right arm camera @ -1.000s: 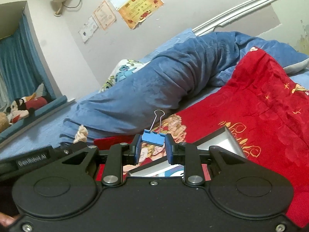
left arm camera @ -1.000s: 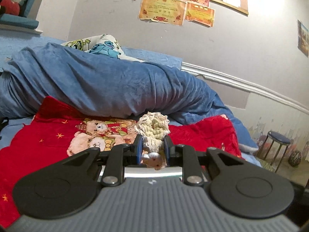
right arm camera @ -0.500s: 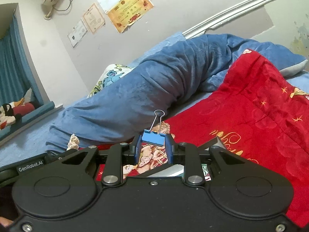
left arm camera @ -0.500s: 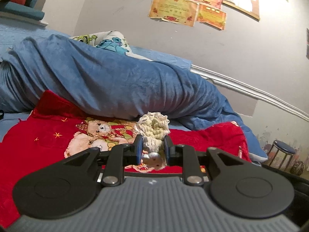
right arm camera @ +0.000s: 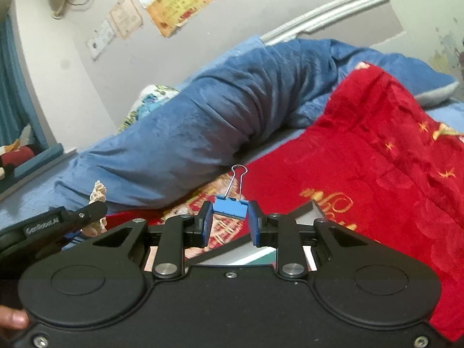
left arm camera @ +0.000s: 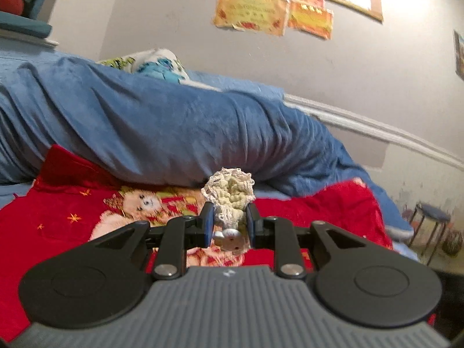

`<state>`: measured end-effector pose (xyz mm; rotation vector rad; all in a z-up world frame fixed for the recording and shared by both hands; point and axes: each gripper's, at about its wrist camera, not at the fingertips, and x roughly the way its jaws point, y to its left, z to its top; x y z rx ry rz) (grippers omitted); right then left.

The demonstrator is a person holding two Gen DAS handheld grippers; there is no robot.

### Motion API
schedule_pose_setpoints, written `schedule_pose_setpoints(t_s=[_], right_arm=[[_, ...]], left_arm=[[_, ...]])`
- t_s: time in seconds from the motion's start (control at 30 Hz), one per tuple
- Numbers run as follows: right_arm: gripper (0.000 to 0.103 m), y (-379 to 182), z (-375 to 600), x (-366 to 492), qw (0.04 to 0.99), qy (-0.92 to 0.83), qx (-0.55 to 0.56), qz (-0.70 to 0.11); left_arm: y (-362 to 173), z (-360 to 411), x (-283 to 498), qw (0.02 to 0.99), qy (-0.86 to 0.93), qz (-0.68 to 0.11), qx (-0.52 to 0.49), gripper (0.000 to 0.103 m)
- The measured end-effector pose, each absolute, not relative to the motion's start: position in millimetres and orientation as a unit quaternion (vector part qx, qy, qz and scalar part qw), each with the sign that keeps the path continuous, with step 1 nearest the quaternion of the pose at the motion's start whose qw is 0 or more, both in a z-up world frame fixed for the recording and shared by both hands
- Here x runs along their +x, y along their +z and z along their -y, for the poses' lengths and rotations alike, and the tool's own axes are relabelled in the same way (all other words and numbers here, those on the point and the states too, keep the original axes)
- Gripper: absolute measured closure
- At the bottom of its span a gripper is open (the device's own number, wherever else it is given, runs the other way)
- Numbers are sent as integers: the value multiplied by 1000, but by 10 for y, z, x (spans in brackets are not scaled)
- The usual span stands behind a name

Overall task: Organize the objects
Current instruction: 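Lift the cream scrunchie and blue clip and carry them over the black box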

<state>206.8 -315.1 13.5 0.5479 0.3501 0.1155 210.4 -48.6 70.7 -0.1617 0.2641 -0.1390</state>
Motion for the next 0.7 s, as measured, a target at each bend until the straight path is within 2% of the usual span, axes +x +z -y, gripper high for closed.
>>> schedule_pose_setpoints(t_s=[0.33,0.7], right_arm=[[78,-191,3199,2332,915,35,286,-283],[78,-403,3085,2444,898,14,260,-355]], left_arm=[[259,659,2316,972,-64,-222,-50,76],[-114,1029,2381,947,-85,-307,27,74]])
